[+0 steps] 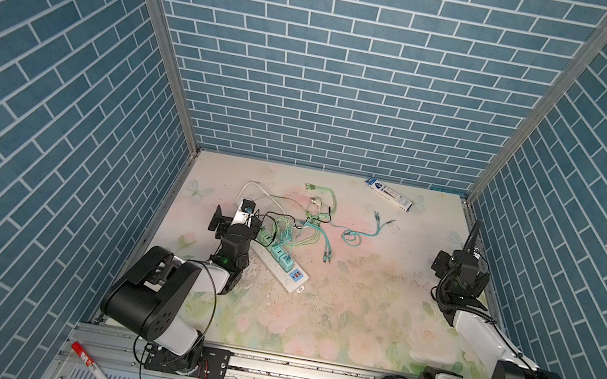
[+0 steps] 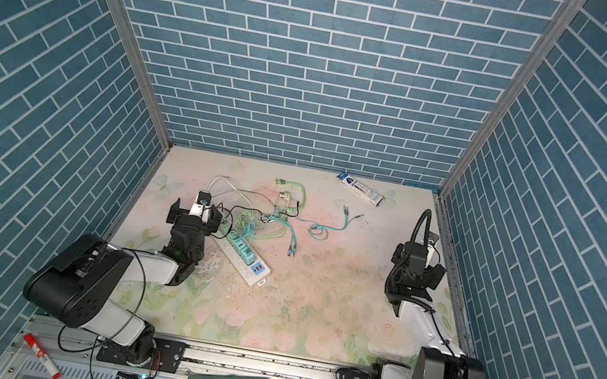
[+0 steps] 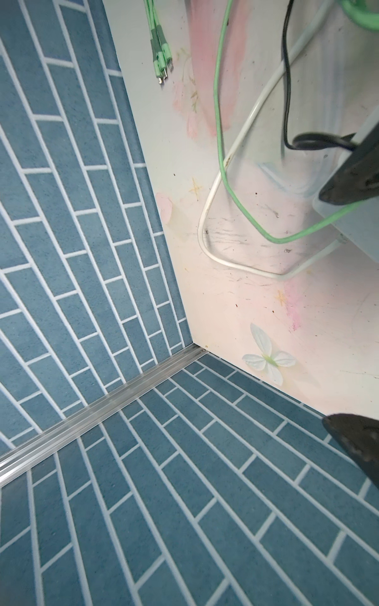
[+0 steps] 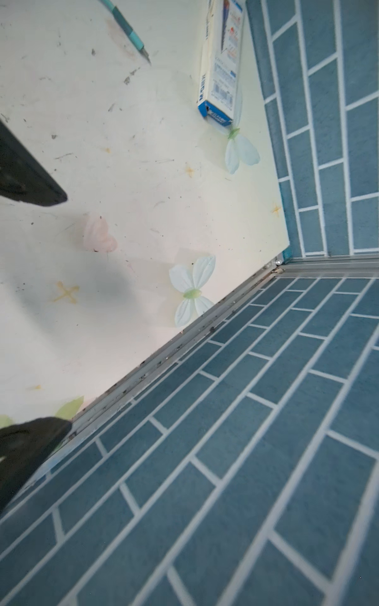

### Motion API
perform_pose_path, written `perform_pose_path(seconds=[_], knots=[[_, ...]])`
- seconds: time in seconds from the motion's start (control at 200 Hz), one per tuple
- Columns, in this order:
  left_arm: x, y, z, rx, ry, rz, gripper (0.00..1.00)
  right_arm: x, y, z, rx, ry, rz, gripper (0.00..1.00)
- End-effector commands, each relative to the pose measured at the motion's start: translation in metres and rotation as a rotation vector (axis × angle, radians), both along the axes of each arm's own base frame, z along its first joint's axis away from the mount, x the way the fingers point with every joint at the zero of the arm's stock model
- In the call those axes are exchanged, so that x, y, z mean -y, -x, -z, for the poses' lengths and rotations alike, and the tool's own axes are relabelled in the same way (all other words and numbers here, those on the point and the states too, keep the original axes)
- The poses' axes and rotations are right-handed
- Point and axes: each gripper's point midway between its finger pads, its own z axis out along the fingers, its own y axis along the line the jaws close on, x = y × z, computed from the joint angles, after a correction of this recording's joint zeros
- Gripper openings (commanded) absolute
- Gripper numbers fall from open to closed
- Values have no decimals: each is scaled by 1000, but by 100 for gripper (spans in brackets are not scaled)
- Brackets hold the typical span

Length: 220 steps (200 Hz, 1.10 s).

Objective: Insert the plug

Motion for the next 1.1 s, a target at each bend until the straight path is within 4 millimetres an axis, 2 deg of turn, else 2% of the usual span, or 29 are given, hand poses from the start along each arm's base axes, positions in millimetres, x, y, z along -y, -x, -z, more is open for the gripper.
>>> perform_pose_path(seconds=[0.0,0.105,0.19,0.325,0.395,0.5,0.605,0.71,0.75,0.88,0.96,1.095], knots=[[1,10,16,-32,-15,38,100,-14,-15,2,77,-12,-98,99],[-2,15,16,-1,-6,30,100,-22,-22,16,96,-9,-154,99],[-2,18,15,19,1,38,100,-25,-23,13,128,23,-183,99],[-4,24,16,46,21,47,99,-52,-20,24,197,21,-346,99],[-12,27,16,73,49,32,100,-64,-25,34,196,27,-422,99],[-17,29,16,86,78,24,100,-63,-33,38,147,3,-412,99],[-24,32,19,98,121,15,99,-55,-31,39,146,5,-371,99],[-24,22,30,49,153,59,100,-53,-33,39,136,-2,-354,99],[-28,16,30,44,138,27,100,-52,-35,39,133,-1,-350,99],[-39,8,36,-22,173,-26,100,-53,-32,39,140,5,-363,99],[-39,8,37,-30,181,-26,100,-54,-32,39,135,3,-366,99],[-36,11,36,-16,178,-4,100,-57,-19,33,211,22,-382,99]])
